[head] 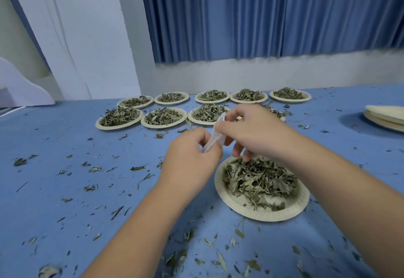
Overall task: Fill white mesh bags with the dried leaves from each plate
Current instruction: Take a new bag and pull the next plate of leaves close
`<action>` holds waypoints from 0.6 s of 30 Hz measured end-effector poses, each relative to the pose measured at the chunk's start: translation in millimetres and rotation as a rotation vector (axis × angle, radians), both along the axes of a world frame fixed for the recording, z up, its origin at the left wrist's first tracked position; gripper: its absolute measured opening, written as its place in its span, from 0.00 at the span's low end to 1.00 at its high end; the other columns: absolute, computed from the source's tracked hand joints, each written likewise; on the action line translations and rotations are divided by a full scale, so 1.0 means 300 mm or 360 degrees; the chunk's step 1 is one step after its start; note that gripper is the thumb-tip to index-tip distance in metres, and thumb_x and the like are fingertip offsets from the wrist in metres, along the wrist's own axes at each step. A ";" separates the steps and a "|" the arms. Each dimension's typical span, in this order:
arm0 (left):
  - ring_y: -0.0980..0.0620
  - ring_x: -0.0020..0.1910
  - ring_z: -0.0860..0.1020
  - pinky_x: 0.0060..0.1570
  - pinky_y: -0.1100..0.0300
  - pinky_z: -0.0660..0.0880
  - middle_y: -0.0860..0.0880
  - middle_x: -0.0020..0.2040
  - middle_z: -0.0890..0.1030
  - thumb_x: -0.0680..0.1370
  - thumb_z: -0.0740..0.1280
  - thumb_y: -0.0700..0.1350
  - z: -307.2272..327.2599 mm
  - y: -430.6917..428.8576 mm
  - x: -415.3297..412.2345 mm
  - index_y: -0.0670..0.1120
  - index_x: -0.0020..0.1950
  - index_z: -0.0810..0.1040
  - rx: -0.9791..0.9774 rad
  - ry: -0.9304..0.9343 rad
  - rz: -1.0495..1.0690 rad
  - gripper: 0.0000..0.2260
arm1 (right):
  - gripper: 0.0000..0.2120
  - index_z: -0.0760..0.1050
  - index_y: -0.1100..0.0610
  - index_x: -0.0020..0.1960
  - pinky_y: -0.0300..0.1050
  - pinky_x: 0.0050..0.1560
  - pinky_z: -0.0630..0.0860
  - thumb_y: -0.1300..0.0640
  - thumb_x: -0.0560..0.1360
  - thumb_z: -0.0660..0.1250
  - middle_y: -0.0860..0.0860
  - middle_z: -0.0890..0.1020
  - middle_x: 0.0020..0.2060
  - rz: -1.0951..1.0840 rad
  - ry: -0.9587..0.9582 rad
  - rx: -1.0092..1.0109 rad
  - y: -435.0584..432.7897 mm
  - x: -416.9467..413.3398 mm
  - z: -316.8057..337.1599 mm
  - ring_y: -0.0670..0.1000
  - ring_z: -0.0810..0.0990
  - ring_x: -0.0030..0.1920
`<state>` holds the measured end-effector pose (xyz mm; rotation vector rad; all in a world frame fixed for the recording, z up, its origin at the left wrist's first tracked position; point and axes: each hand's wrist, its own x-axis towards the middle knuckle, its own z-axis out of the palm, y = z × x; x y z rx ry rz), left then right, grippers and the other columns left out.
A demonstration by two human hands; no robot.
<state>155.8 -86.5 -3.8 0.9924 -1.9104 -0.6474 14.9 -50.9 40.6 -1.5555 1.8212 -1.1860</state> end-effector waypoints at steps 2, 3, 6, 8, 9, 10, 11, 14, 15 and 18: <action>0.59 0.24 0.67 0.23 0.66 0.60 0.59 0.26 0.72 0.75 0.68 0.50 -0.006 -0.006 0.000 0.49 0.33 0.70 -0.0042 -0.0102 0.0031 0.13 | 0.03 0.74 0.58 0.44 0.39 0.23 0.71 0.59 0.73 0.65 0.54 0.82 0.33 -0.0029 -0.0111 0.0030 -0.030 -0.006 -0.033 0.50 0.78 0.24; 0.59 0.24 0.67 0.24 0.66 0.59 0.57 0.26 0.71 0.75 0.69 0.50 -0.009 -0.009 -0.001 0.49 0.33 0.70 -0.0053 -0.0137 0.0041 0.13 | 0.02 0.74 0.59 0.45 0.38 0.23 0.71 0.62 0.72 0.64 0.55 0.81 0.32 -0.0036 -0.0162 0.0048 -0.039 -0.013 -0.046 0.50 0.78 0.24; 0.59 0.23 0.67 0.22 0.67 0.61 0.55 0.27 0.70 0.74 0.71 0.52 -0.012 -0.014 -0.015 0.48 0.34 0.71 0.0055 -0.0139 -0.0008 0.14 | 0.04 0.74 0.60 0.45 0.39 0.23 0.71 0.66 0.73 0.62 0.57 0.79 0.29 -0.0051 -0.0246 0.0045 -0.053 -0.037 -0.075 0.51 0.78 0.24; 0.59 0.24 0.66 0.24 0.68 0.62 0.56 0.27 0.70 0.74 0.71 0.52 -0.017 -0.016 -0.028 0.47 0.34 0.70 0.0238 -0.0016 -0.0094 0.15 | 0.04 0.74 0.58 0.45 0.43 0.26 0.74 0.64 0.73 0.62 0.58 0.80 0.28 -0.0035 -0.0173 0.0021 -0.057 -0.047 -0.083 0.55 0.80 0.27; 0.58 0.24 0.65 0.24 0.68 0.62 0.56 0.27 0.69 0.74 0.71 0.52 -0.019 -0.018 -0.033 0.47 0.35 0.71 0.0352 0.0064 -0.0135 0.14 | 0.05 0.73 0.57 0.45 0.45 0.28 0.76 0.64 0.72 0.63 0.59 0.81 0.29 -0.0017 -0.0122 0.0013 -0.058 -0.050 -0.083 0.57 0.81 0.29; 0.58 0.23 0.64 0.25 0.66 0.62 0.56 0.25 0.67 0.76 0.70 0.51 -0.021 -0.020 -0.037 0.46 0.35 0.71 0.0486 0.0151 -0.0165 0.14 | 0.06 0.73 0.56 0.46 0.48 0.30 0.78 0.65 0.72 0.64 0.59 0.81 0.30 0.0004 -0.0064 0.0011 -0.058 -0.054 -0.081 0.59 0.82 0.30; 0.58 0.21 0.62 0.25 0.63 0.61 0.57 0.23 0.65 0.77 0.68 0.49 -0.024 -0.024 -0.039 0.46 0.35 0.71 0.0617 0.0245 -0.0174 0.13 | 0.08 0.73 0.55 0.46 0.50 0.32 0.78 0.66 0.71 0.64 0.58 0.82 0.30 0.0026 0.0003 0.0017 -0.056 -0.059 -0.078 0.59 0.82 0.31; 0.57 0.20 0.62 0.28 0.60 0.59 0.57 0.21 0.65 0.77 0.67 0.45 -0.033 -0.042 -0.036 0.48 0.34 0.69 0.0670 0.0386 -0.0013 0.13 | 0.11 0.73 0.54 0.47 0.49 0.34 0.77 0.68 0.69 0.66 0.56 0.82 0.30 0.0101 0.0197 0.0068 -0.049 -0.070 -0.066 0.56 0.81 0.30; 0.58 0.21 0.63 0.29 0.60 0.61 0.57 0.23 0.67 0.77 0.66 0.46 -0.034 -0.044 -0.034 0.48 0.34 0.70 0.0545 0.0332 0.0074 0.12 | 0.12 0.73 0.54 0.47 0.48 0.34 0.77 0.67 0.68 0.66 0.55 0.83 0.31 0.0125 0.0261 0.0078 -0.047 -0.070 -0.062 0.54 0.79 0.29; 0.58 0.30 0.70 0.32 0.61 0.64 0.57 0.35 0.76 0.77 0.66 0.47 -0.030 -0.043 -0.023 0.51 0.38 0.73 0.0160 0.0055 0.0119 0.08 | 0.13 0.73 0.52 0.47 0.48 0.34 0.76 0.66 0.67 0.67 0.52 0.82 0.30 0.0150 0.0377 0.0079 -0.044 -0.069 -0.053 0.52 0.79 0.28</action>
